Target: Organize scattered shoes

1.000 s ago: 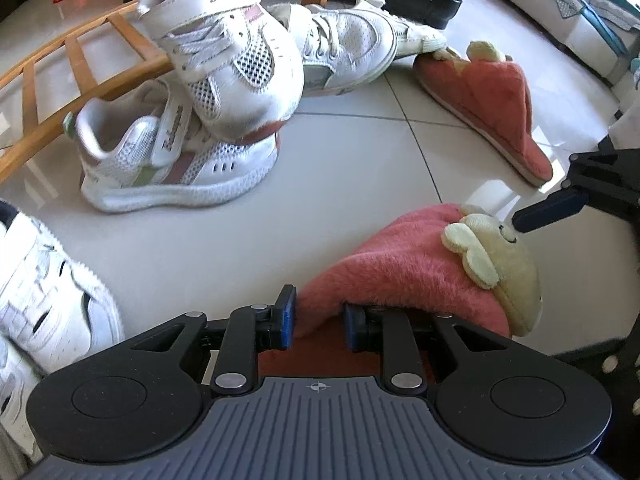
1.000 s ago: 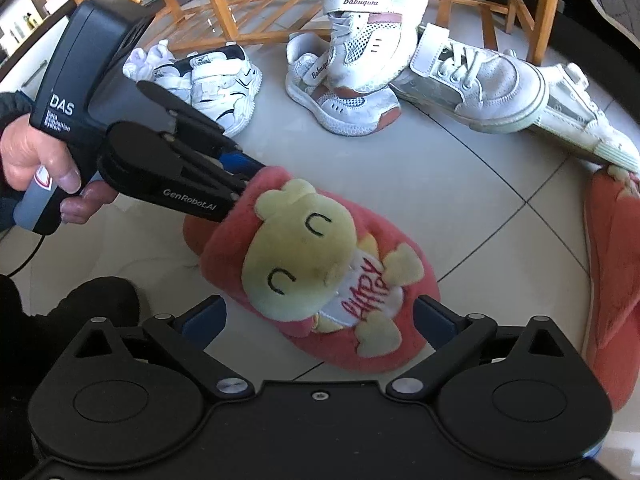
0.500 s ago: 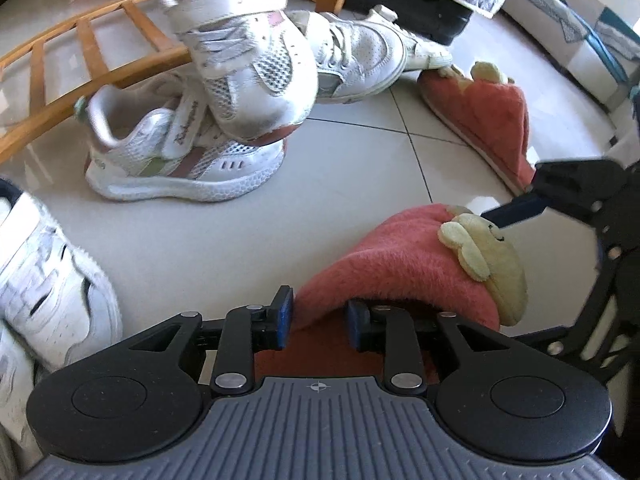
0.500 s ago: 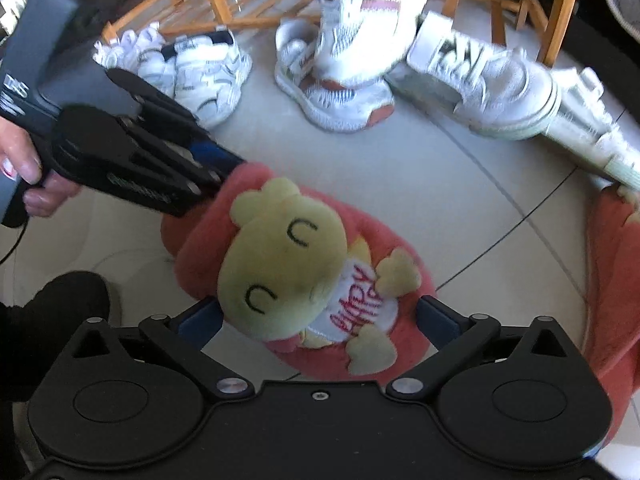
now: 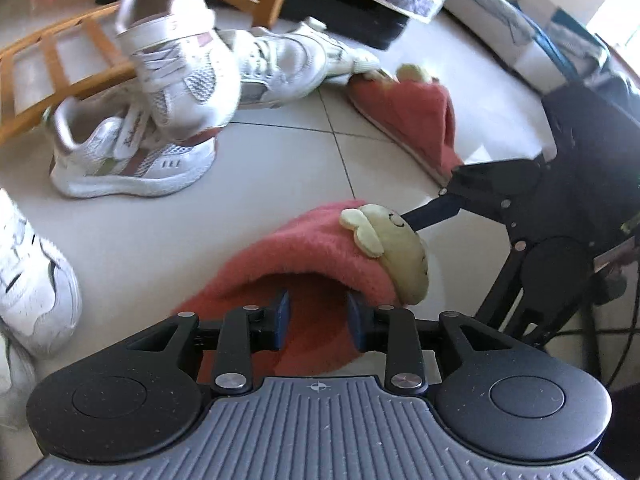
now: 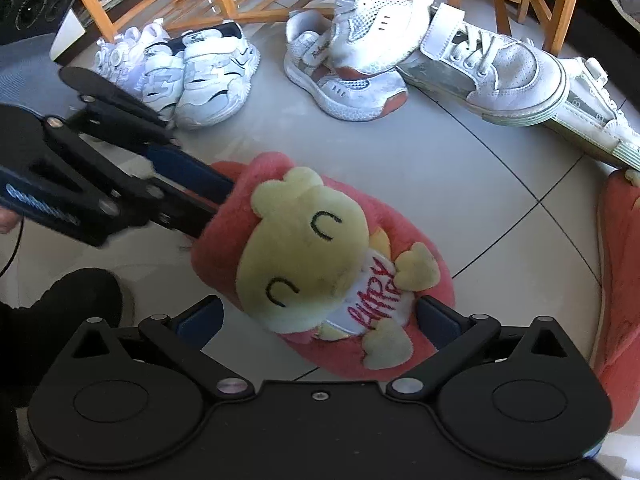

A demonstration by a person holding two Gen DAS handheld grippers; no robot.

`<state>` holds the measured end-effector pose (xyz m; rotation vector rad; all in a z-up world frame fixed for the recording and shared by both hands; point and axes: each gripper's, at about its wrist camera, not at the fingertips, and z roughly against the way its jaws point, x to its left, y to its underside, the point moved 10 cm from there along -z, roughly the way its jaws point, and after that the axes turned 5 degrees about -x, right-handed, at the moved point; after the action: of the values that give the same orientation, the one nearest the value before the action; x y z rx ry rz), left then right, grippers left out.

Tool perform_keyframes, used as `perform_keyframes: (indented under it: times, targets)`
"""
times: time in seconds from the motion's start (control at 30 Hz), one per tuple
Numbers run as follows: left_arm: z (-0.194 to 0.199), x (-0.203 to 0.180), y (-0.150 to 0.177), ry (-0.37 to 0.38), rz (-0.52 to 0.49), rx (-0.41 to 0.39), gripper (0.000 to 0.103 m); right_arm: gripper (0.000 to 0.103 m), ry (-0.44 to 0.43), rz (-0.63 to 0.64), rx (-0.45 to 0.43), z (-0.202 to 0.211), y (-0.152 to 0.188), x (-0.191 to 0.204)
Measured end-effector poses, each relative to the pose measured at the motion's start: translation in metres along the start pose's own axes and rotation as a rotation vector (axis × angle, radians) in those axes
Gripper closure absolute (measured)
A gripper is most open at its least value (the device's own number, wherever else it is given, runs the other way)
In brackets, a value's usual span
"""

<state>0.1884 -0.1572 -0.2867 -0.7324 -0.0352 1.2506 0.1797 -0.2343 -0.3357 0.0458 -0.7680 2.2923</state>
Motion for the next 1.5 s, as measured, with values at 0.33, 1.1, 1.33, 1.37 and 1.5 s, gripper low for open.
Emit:
perform_keyframes:
  times: [0.33, 1.1, 1.33, 1.37, 1.5]
  targets:
    - [0.019, -0.003, 0.014, 0.045, 0.012, 0.008, 0.063, 0.000, -0.014, 0.001, 0.005, 0.002, 0.008, 0.013]
    - [0.001, -0.018, 0.008, 0.016, 0.194, 0.039, 0.083, 0.000, 0.114, -0.126, -0.152, 0.080, 0.005, 0.020]
    - [0.024, -0.004, 0.022, -0.056, 0.245, 0.074, 0.084, 0.000, 0.134, -0.213, -0.212, 0.093, 0.015, 0.003]
    - [0.026, -0.003, 0.024, -0.061, 0.247, 0.077, 0.084, 0.000, 0.134, -0.236, -0.224, 0.094, 0.015, 0.001]
    - [0.045, 0.012, 0.042, -0.079, 0.268, 0.097, 0.084, 0.000, 0.112, -0.296, -0.250, 0.094, 0.010, 0.002]
